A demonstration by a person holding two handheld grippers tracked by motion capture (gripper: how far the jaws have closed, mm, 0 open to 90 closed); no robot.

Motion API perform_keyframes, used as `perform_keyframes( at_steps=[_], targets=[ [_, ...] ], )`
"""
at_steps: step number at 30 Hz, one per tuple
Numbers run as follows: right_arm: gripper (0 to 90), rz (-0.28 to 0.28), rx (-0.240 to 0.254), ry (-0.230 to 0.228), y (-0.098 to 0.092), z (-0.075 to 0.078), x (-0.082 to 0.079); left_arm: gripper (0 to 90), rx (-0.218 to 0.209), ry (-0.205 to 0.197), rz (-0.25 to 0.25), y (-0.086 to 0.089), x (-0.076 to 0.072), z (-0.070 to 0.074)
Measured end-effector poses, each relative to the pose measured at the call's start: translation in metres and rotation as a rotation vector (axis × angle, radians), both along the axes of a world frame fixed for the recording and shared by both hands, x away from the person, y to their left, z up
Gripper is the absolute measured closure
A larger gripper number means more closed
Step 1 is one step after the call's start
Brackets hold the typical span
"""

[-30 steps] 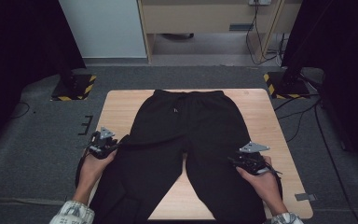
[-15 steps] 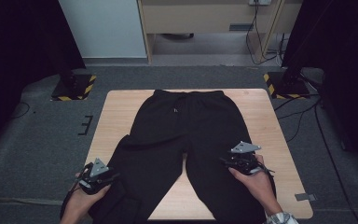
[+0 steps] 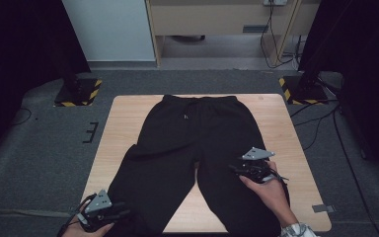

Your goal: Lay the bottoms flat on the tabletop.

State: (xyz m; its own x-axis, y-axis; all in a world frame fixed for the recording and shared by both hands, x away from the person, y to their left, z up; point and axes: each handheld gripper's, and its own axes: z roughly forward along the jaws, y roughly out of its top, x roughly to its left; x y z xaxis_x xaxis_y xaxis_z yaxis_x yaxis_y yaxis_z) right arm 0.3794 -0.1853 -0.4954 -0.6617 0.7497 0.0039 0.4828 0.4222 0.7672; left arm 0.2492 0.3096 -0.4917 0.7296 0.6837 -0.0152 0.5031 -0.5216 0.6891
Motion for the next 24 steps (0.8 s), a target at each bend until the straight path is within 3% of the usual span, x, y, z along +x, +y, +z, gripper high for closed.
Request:
perform_keyframes(
  at_steps=[2,3,4,5,6,8,9,10,11,14,17,24],
  targets=[
    [49.1,0.005,0.0,0.0,0.005,0.0,0.0,62.0,0.012,-0.01,0.027,0.002,0.005,0.001],
    [47.7,0.025,-0.008,0.005,0.014,0.0,0.002,60.4,0.007,-0.035,0.095,0.005,0.018,0.002],
    [47.2,0.033,-0.013,0.006,0.02,0.0,0.003,57.4,0.007,-0.035,0.095,0.005,0.018,0.002],
    [46.9,0.04,-0.012,0.01,0.024,0.0,0.003,53.2,0.048,-0.065,0.162,0.005,0.033,0.0],
    [46.4,0.044,-0.008,0.012,0.029,-0.001,0.003,50.5,0.051,-0.07,0.195,0.006,0.04,-0.003],
    [46.3,0.055,-0.01,0.013,0.033,-0.001,0.003,49.9,0.05,-0.075,0.218,0.008,0.047,-0.005],
    [46.2,0.07,-0.02,0.015,0.041,-0.004,0.003,46.1,0.062,-0.08,0.279,0.01,0.057,-0.01],
    [46.2,0.07,-0.02,0.015,0.041,-0.004,0.003,44.3,0.062,-0.08,0.279,0.01,0.057,-0.01],
    [46.2,0.082,-0.032,0.022,0.046,-0.006,0.003,43.1,0.059,-0.089,0.315,0.011,0.064,-0.014],
    [46.2,0.087,-0.037,0.028,0.049,-0.008,0.003,41.2,0.071,-0.083,0.338,0.013,0.071,-0.018],
    [46.2,0.094,-0.039,0.032,0.053,-0.009,0.002,43.3,0.067,-0.022,0.334,0.014,0.081,-0.027],
    [45.5,0.076,-0.046,0.037,0.047,-0.011,0.005,70.0,0.052,-0.002,0.283,0.009,0.075,-0.028]
  ],
)
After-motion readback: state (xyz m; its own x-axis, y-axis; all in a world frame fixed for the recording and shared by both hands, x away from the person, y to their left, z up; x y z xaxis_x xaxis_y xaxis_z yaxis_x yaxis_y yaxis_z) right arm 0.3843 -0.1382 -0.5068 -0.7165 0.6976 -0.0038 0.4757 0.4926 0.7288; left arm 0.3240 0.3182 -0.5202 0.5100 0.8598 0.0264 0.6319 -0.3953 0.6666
